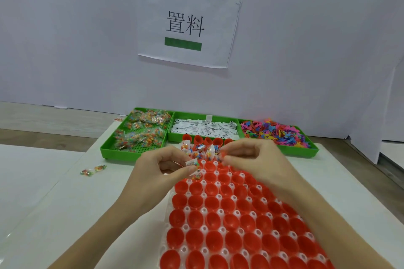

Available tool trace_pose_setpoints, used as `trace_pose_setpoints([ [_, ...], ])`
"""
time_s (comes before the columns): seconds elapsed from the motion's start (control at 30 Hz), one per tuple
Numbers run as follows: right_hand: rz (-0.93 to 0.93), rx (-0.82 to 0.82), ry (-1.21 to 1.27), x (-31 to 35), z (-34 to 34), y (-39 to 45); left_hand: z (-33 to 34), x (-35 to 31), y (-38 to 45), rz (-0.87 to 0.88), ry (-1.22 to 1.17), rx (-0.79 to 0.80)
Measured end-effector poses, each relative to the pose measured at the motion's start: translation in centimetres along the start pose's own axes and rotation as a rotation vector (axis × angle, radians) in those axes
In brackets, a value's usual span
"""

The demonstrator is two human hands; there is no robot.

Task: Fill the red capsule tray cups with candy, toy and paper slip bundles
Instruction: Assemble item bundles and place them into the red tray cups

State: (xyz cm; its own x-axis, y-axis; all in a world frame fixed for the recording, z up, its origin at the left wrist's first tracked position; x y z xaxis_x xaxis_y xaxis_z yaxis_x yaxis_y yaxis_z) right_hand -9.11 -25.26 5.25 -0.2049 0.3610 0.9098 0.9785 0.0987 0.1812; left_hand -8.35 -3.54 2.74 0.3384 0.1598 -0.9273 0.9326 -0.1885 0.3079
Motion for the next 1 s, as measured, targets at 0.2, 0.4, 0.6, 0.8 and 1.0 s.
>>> trace_pose_setpoints([
  [0.2,0.022,-0.112,0.085,-0.5,2.6,-2.7,1.5,-0.6,-0.5,-0.004,-0.027,0.099],
  [0.4,-0.062,-0.145,-0.012,-0.1,2.5,-3.6,2.9,-1.1,-1.0,0.035,-0.013,0.193],
  [0.6,-0.090,-0.071,0.018,0.3,3.5,-4.1,3.0,-0.8,-1.1,0.018,-0.029,0.134],
  [0.8,-0.097,-0.020,-0.043,0.7,3.7,-4.4,2.8,-0.3,-1.2,0.002,-0.058,0.070],
  [1.0,-0.091,-0.042,-0.031,0.5,3.5,-4.2,2.8,-0.4,-1.4,0.001,-0.064,0.063],
])
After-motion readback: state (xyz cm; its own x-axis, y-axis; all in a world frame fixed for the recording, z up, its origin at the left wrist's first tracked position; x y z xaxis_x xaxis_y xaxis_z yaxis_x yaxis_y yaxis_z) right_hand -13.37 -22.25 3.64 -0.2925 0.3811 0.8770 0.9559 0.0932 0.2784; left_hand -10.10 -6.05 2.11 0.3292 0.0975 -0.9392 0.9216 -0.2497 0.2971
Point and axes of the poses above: each hand's wrist, its own y-axis towards the middle knuckle, its own z-axis out of the palm, x = y × z, the point moved 10 cm from there along y, towards the middle knuckle, and after that the axes turned 1 degree about -z, right-handed, at the moved point
